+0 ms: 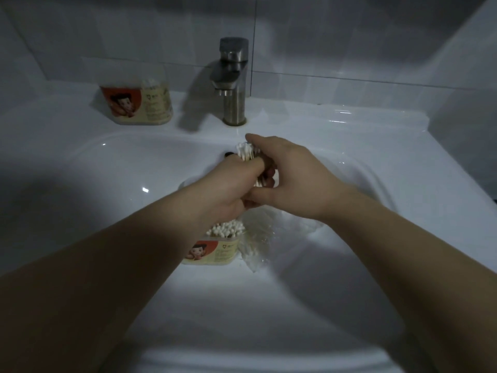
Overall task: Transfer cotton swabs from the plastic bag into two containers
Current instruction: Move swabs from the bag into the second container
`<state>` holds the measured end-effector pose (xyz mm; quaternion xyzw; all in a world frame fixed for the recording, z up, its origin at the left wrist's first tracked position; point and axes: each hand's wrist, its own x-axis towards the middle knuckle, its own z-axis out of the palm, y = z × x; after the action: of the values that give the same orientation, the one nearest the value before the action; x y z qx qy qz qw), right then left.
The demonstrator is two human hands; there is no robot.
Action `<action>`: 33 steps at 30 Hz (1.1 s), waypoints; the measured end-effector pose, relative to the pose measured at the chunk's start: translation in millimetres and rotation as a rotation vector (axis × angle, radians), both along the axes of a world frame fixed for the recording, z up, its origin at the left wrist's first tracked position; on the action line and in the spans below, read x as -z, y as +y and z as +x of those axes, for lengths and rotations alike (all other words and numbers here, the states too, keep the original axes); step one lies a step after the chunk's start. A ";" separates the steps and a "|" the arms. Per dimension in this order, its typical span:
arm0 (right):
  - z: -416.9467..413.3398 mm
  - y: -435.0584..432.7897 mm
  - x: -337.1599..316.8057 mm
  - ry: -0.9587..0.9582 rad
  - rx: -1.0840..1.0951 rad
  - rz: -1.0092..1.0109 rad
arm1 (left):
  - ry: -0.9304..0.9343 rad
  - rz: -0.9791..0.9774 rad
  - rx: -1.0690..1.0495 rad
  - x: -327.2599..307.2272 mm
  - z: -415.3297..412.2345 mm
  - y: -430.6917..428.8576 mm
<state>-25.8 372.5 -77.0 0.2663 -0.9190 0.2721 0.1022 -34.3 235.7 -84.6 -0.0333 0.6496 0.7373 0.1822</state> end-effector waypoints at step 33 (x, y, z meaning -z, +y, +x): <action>11.4 -18.5 47.7 -0.240 -0.049 0.697 | 0.018 -0.048 -0.240 1.9 -8.3 -14.5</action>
<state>-14.4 354.0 -124.7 0.2732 -0.9553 -0.0258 -0.1097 -42.7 221.2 -86.5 -0.1084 0.6599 0.7385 0.0858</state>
